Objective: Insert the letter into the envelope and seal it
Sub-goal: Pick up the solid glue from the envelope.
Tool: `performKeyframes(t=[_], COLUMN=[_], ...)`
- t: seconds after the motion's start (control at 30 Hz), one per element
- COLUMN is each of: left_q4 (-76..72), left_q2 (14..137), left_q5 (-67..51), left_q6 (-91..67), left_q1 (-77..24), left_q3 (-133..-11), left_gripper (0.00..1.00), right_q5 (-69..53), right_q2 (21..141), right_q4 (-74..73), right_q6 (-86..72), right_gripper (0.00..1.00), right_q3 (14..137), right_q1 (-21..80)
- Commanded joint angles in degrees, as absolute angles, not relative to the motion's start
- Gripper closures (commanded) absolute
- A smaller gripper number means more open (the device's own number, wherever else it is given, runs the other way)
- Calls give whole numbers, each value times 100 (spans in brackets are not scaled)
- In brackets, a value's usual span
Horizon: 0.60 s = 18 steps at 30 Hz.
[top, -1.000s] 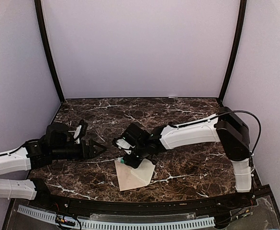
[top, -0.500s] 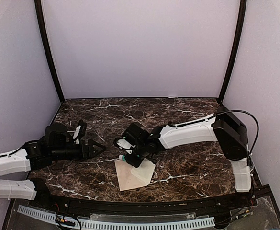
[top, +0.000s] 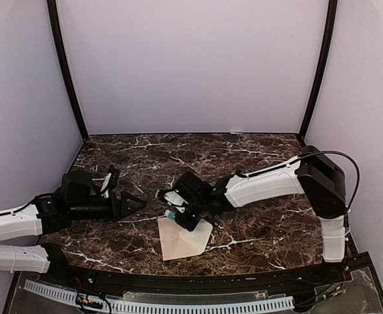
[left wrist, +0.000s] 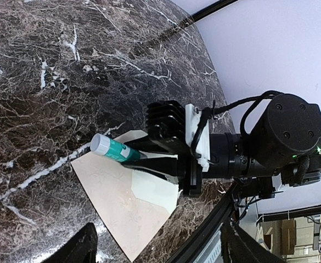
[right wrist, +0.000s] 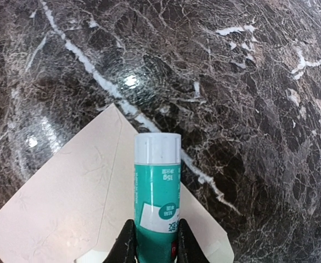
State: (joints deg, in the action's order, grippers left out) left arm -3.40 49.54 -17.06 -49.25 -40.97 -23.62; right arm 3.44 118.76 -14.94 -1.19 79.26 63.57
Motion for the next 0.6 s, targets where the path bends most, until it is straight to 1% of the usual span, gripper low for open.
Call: performKeyframes(t=[0.0, 0.1, 0.23, 0.4, 0.57], left_q4=[-558, -678, -973, -1420, -1858], left_q2=[4945, 4996, 5167, 5350, 5367], left_q5=[-1934, -2086, -2595, -3165, -3404], left_q6=[-5028, -5170, -5330, -5649, -5860], left_q1=[-4047, -4047, -4052, -4050, -4051], left_q3=[-2300, -2317, -2376, -2503, -2512], left_gripper=[23, 22, 18, 13, 11], right_q5=[89, -311, -919, -997, -971], right_q2=[11076, 10495, 9949, 9791, 9802], right_q4=[-890, -533, -119, -201, -281], right_q6=[-301, -426, -590, -592, -554], right_gripper=[99, 99, 98, 98, 100], right_q3=[7626, 7347, 6967, 7001, 7083], right_q1=[6306, 6301, 6325, 6492, 6598])
